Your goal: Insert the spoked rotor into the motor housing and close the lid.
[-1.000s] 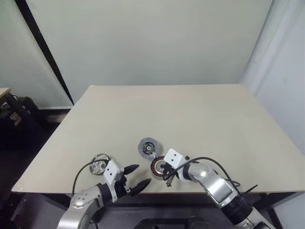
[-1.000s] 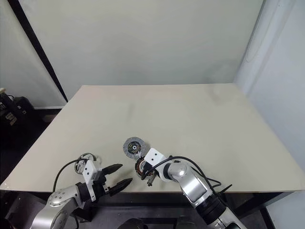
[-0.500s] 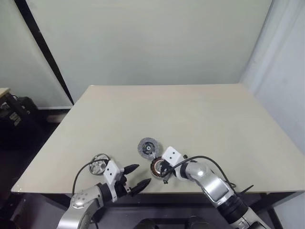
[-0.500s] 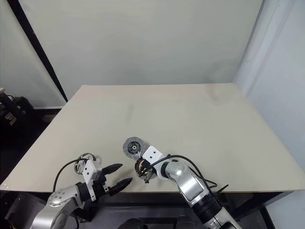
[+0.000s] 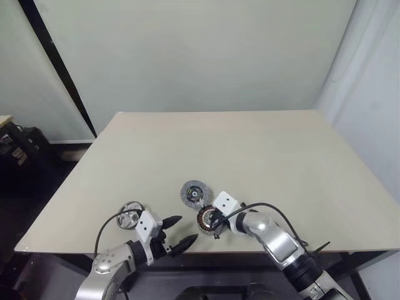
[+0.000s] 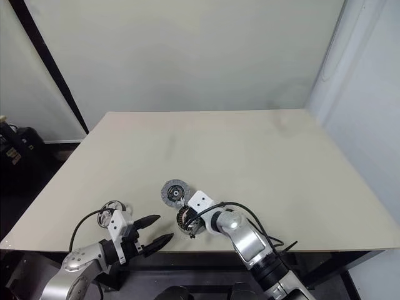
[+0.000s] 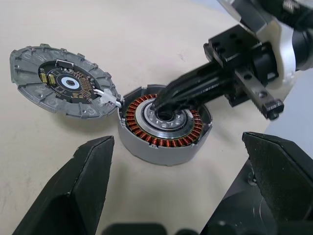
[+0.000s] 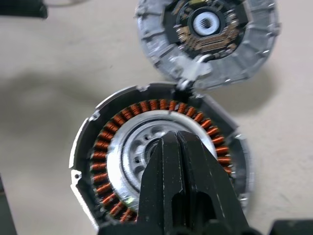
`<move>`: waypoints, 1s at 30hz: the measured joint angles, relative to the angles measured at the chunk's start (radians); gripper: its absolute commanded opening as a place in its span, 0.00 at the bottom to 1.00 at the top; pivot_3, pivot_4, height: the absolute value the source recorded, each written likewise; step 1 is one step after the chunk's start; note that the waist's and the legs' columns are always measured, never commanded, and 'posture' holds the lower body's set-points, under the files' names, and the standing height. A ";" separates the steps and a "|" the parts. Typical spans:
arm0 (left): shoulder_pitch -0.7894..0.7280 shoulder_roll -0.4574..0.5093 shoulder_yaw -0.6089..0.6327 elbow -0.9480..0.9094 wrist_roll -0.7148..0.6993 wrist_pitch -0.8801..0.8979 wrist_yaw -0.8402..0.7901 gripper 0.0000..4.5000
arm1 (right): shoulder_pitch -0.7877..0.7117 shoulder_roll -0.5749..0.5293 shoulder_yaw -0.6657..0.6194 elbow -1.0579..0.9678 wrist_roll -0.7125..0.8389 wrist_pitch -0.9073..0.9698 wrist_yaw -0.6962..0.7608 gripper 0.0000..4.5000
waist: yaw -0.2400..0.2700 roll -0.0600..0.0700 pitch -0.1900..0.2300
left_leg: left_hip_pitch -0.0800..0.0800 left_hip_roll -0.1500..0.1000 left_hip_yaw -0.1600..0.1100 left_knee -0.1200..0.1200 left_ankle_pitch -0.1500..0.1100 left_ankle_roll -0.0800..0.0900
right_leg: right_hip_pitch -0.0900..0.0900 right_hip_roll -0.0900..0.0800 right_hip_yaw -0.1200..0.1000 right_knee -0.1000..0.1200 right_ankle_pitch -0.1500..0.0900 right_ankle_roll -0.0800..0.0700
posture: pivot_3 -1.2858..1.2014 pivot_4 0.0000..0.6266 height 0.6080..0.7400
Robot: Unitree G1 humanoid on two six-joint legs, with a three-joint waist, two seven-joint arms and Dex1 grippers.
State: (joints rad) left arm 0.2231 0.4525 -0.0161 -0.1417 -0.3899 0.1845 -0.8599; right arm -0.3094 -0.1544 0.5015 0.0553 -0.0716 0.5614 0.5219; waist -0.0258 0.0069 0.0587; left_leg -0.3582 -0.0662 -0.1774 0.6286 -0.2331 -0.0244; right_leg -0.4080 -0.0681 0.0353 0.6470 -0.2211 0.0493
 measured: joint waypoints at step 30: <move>-0.005 -0.001 -0.002 0.000 0.000 0.000 0.000 1.00 | 0.010 0.004 -0.021 -0.024 -0.006 -0.023 -0.009 0.00 | 0.000 0.000 0.000 | 0.000 0.001 0.001 0.000 0.000 0.000 | -0.001 0.000 0.000 0.000 0.000 0.000 | 0.52 0.00 1.00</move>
State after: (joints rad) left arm 0.2186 0.4511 -0.0185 -0.1415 -0.3898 0.1843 -0.8599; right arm -0.2991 -0.1505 0.4804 0.0317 -0.0772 0.5389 0.5126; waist -0.0260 0.0069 0.0588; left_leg -0.3584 -0.0651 -0.1763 0.6283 -0.2333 -0.0247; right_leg -0.4088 -0.0676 0.0352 0.6469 -0.2211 0.0493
